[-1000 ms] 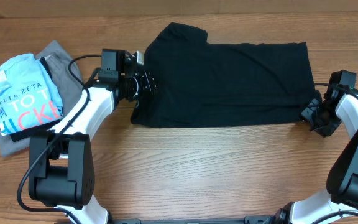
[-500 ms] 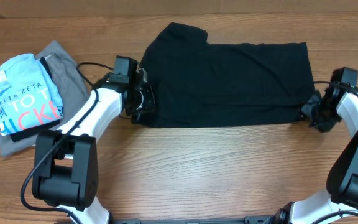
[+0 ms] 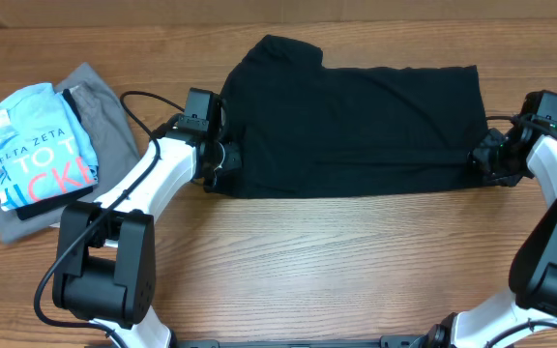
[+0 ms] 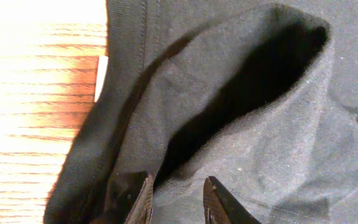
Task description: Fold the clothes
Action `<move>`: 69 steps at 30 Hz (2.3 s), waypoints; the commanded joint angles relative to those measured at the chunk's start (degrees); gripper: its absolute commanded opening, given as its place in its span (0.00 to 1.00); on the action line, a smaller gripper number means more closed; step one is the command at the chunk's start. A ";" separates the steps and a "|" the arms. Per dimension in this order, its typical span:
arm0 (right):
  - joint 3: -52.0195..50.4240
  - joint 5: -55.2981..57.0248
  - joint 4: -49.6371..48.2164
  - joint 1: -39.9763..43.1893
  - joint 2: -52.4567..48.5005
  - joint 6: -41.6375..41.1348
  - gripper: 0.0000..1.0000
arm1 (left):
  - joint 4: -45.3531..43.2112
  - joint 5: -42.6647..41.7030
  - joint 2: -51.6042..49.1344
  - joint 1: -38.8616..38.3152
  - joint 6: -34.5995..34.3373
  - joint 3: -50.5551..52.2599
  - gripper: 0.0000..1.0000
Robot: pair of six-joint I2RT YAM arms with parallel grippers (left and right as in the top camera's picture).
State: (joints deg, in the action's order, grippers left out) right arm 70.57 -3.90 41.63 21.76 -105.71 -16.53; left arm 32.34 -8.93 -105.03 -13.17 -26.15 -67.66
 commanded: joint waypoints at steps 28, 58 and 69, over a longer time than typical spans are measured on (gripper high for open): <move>1.07 -0.92 -4.26 0.11 -1.79 0.02 0.33 | -4.66 1.92 -9.35 -0.35 0.39 3.76 0.26; 1.09 -8.37 -17.16 0.07 -1.79 -2.16 0.53 | -3.28 2.08 -9.40 -0.35 0.22 3.76 0.23; 0.90 5.57 0.22 2.12 -1.79 -1.44 0.56 | -3.21 2.08 -9.40 -0.35 0.22 3.76 0.23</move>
State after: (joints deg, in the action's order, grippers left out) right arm 70.72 -1.78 41.10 23.31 -107.55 -18.59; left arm 27.92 -7.42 -110.06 -13.15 -26.15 -65.84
